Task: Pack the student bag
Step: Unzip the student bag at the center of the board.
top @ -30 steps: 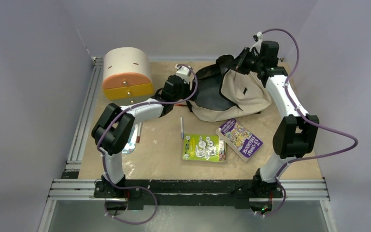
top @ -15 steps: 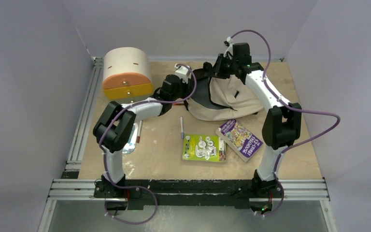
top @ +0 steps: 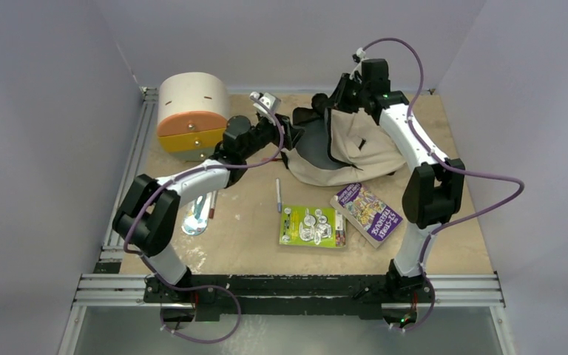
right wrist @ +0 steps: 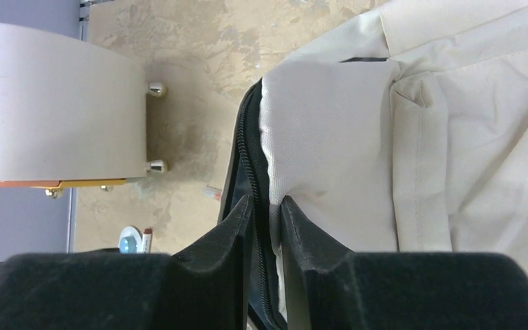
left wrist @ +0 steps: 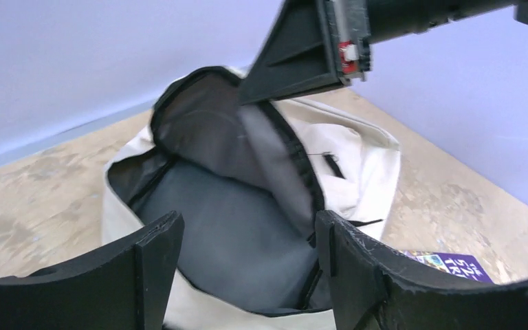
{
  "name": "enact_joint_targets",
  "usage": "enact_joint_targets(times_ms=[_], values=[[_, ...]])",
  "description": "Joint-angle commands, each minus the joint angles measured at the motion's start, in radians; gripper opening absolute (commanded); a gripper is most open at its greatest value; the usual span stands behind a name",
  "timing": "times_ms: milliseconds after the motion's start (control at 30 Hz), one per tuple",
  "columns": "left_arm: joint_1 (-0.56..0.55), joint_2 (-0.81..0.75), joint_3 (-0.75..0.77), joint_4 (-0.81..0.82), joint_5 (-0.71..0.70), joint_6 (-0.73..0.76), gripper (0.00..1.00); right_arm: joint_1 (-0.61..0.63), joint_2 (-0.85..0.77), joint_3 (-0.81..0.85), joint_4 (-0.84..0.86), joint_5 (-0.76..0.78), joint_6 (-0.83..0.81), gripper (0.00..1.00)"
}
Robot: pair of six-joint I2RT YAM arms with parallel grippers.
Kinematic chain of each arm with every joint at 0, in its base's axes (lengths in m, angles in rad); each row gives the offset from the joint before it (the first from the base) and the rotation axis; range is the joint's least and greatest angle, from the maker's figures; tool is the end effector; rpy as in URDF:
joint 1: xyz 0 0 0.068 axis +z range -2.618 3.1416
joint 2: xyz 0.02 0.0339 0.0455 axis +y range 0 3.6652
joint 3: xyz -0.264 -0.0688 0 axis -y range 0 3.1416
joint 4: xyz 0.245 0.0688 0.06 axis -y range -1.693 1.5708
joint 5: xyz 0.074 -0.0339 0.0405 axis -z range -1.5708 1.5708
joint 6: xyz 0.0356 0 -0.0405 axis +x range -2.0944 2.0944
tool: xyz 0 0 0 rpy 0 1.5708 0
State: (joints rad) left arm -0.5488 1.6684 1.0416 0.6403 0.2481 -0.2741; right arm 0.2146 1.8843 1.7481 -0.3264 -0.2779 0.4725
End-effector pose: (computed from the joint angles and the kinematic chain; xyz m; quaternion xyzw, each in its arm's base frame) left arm 0.3263 -0.2098 0.2826 0.1827 0.6783 -0.3622 0.6127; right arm 0.4368 0.1052 0.3425 0.0360 0.8446 0.2864 0.4510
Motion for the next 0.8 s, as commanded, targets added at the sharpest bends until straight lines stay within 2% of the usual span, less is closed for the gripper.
enact_joint_targets(times_ms=[0, 233, 400, 567, 767], values=[[-0.045, 0.064, 0.050, 0.098, 0.147, -0.018, 0.71, -0.001, -0.023, 0.062, 0.038, -0.019, 0.029, 0.23], [-0.151, 0.186, 0.123, 0.062, 0.016, -0.011, 0.75, 0.000, -0.028, 0.069, 0.034, -0.037, 0.039, 0.26], [-0.171, 0.231, 0.158, 0.011, -0.069, -0.026, 0.76, -0.001, -0.024, 0.059, 0.016, -0.013, 0.015, 0.28], [-0.164, 0.095, 0.045, 0.016, -0.234, -0.040, 0.75, 0.006, -0.047, 0.023, 0.023, 0.076, -0.041, 0.39], [-0.056, -0.104, -0.060, -0.182, -0.408, -0.192, 0.61, 0.101, -0.024, 0.020, -0.003, 0.184, -0.059, 0.52]])
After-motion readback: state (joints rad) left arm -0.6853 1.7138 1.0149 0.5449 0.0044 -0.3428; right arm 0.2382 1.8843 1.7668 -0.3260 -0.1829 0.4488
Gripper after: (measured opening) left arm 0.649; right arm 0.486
